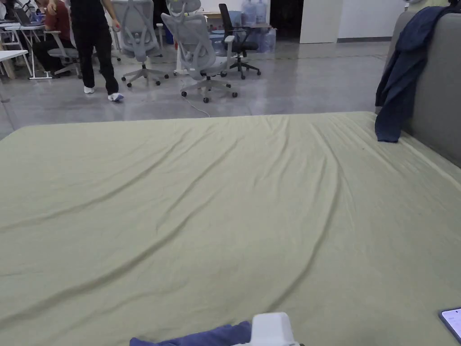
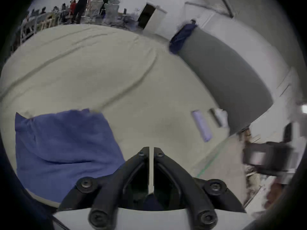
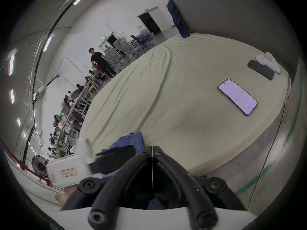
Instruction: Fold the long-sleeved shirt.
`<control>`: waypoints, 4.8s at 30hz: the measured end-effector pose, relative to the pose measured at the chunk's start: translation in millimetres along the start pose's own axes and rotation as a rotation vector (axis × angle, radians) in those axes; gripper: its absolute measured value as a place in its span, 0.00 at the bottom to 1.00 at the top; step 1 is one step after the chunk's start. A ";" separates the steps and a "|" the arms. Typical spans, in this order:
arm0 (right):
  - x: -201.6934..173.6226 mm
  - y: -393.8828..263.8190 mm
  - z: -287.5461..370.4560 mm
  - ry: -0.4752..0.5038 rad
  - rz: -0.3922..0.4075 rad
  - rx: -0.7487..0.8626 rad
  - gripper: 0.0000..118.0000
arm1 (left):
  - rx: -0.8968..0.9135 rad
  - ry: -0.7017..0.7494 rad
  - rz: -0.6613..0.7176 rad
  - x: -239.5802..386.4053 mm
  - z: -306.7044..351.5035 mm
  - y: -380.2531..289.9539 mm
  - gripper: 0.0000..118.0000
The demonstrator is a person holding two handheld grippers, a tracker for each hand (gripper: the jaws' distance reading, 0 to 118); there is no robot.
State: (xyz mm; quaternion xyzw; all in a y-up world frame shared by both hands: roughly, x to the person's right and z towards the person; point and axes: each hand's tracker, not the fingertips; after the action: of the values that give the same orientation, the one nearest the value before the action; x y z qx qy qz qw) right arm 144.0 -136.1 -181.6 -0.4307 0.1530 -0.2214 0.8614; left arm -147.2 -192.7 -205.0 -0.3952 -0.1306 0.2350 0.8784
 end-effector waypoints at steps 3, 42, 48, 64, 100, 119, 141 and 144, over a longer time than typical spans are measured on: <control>-26.5 4.4 -23.6 0.062 0.048 -0.032 0.03 | 0.061 -0.021 0.070 -44.5 58.5 21.1 0.04; -92.6 -35.2 -245.2 -0.136 0.085 -0.491 0.03 | -0.185 -0.132 0.428 -287.7 41.4 13.4 0.07; -189.1 -66.2 -230.6 -0.165 0.178 -0.383 0.03 | -0.154 -0.135 0.359 -306.5 124.0 48.6 0.06; -464.3 -210.4 -254.4 0.380 0.334 -0.599 0.03 | -0.253 0.839 0.362 -583.8 364.1 70.8 0.40; -214.6 -21.8 124.0 -0.111 0.506 0.535 0.10 | 0.812 0.442 -0.331 14.5 353.6 37.7 0.08; -200.6 -19.7 130.7 0.003 0.547 0.638 1.00 | 0.792 0.596 -0.316 54.8 336.6 0.0 0.97; -214.3 -22.7 109.9 -0.063 0.461 0.555 1.00 | 0.857 0.582 -0.335 50.1 341.8 -5.8 1.00; -217.0 -25.4 110.6 -0.064 0.466 0.557 1.00 | 0.849 0.582 -0.333 48.6 342.0 -5.8 1.00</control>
State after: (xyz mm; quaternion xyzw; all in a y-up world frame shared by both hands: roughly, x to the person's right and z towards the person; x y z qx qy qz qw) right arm 2.4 36.4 -80.9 -0.1398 0.1539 -0.0387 0.9774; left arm -245.9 45.5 25.0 -0.0282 0.1638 0.0055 0.9861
